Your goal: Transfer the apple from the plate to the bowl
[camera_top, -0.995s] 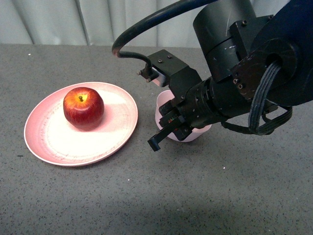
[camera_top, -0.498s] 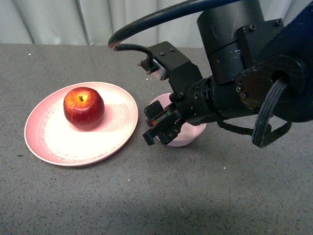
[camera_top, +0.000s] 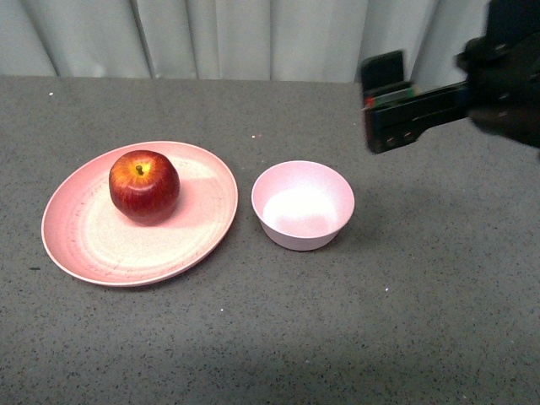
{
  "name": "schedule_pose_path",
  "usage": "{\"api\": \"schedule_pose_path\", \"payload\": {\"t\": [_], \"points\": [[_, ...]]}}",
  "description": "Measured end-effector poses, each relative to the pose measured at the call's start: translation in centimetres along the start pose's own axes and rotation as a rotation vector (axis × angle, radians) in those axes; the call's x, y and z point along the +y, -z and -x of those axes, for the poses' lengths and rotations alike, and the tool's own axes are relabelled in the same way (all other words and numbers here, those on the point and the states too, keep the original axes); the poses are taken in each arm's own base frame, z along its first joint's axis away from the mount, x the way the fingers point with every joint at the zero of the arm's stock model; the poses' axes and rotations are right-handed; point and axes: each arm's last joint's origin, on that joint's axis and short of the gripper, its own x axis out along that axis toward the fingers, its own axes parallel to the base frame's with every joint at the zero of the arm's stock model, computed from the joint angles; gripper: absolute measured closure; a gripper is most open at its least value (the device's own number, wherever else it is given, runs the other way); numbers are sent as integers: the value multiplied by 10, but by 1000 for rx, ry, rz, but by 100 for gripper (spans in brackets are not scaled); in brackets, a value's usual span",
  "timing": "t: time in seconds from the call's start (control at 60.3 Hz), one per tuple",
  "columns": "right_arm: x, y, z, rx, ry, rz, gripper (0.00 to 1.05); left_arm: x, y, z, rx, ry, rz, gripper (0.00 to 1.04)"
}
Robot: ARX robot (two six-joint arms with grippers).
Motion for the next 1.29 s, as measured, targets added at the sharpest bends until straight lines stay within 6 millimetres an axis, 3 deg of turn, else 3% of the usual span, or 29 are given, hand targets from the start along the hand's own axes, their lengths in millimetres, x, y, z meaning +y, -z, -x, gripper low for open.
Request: {"api": "schedule_pose_path", "payload": {"t": [0.149,0.299,0.365,0.464,0.813,1.294], "points": [[-32,-2,39,-60,215,-32,9,0,0,0,0,0,0,7],[-46,5,75,-93,292,-64,11,0,0,0,0,0,0,7],[-49,15,91,-192,253,-113,23,0,0,0,0,0,0,7],[-51,29,118,-205,247,-140,40,0,0,0,1,0,0,7],[-60,36,153,-235,229,-158,103,0,0,0,0,0,0,7],[-59,39,181,-246,251,-162,104,0,0,0,0,0,0,7]]}}
